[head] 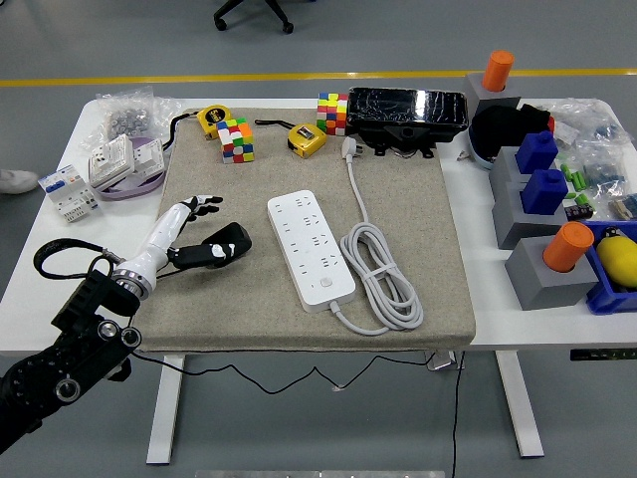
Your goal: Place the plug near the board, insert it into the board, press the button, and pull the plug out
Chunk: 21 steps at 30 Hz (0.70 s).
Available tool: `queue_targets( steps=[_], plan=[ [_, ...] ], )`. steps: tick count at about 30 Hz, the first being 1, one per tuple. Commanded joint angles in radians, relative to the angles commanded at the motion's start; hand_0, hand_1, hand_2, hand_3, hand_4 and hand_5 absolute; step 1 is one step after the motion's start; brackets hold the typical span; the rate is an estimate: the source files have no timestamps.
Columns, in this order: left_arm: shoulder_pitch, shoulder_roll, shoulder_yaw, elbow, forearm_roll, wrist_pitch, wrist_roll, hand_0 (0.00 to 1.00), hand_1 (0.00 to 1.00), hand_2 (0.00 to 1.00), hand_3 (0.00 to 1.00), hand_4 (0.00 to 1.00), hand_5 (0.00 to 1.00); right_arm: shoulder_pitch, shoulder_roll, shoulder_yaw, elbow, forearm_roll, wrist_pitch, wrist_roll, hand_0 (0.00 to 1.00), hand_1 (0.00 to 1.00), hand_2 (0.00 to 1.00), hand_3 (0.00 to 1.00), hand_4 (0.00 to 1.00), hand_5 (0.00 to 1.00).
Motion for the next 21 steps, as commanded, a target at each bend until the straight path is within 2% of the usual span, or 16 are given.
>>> queue_targets(
  steps=[1, 7, 8, 13, 14, 19, 20, 21],
  plan=[
    [-0.001, -0.001, 0.002, 0.002, 0.001, 0.001, 0.003, 0.742, 0.703, 0.609, 0.717, 0.921, 0.177, 0.000, 0.000, 0.000, 0.000, 0.000, 0.000, 0.000, 0.574, 0.634, 0.623, 0.549, 0.890, 0.423],
    [-0.017, -0.012, 0.028, 0.030, 0.040, 0.035, 0.009, 0.742, 0.703, 0.609, 0.717, 0.921, 0.177, 0.001, 0.000, -0.002, 0.000, 0.001, 0.000, 0.000, 0.574, 0.634, 0.623, 0.549, 0.890, 0.423],
    [-0.019, -0.013, 0.031, 0.034, 0.047, 0.040, 0.008, 0.661, 0.561, 0.521, 0.569, 0.854, 0.072, 0.001, 0.000, -0.002, 0.000, 0.001, 0.000, 0.000, 0.575, 0.633, 0.623, 0.549, 0.889, 0.422],
    [-0.032, -0.024, 0.048, 0.056, 0.087, 0.060, -0.002, 0.661, 0.561, 0.521, 0.569, 0.854, 0.072, 0.002, 0.001, 0.000, -0.001, 0.001, 0.000, 0.000, 0.575, 0.633, 0.623, 0.549, 0.889, 0.422],
    [-0.033, -0.026, 0.048, 0.059, 0.097, 0.063, -0.006, 0.464, 0.400, 0.473, 0.550, 0.778, 0.002, 0.002, 0.001, 0.000, -0.001, 0.001, 0.000, 0.000, 0.575, 0.634, 0.623, 0.549, 0.889, 0.422],
    [-0.033, -0.031, 0.048, 0.072, 0.122, 0.079, -0.024, 0.464, 0.400, 0.473, 0.550, 0.778, 0.002, 0.002, -0.001, 0.001, 0.001, 0.000, 0.000, 0.000, 0.575, 0.634, 0.623, 0.549, 0.889, 0.422],
    [-0.032, -0.031, 0.047, 0.069, 0.116, 0.081, -0.030, 0.390, 0.348, 0.429, 0.560, 0.700, 0.002, 0.002, -0.001, 0.001, 0.000, 0.001, 0.000, 0.000, 0.575, 0.633, 0.623, 0.549, 0.889, 0.422],
    [-0.031, -0.030, 0.046, 0.066, 0.114, 0.082, -0.032, 0.390, 0.348, 0.429, 0.560, 0.700, 0.002, 0.002, -0.001, 0.002, 0.000, 0.001, 0.000, 0.000, 0.575, 0.633, 0.623, 0.549, 0.889, 0.422]
  ],
)
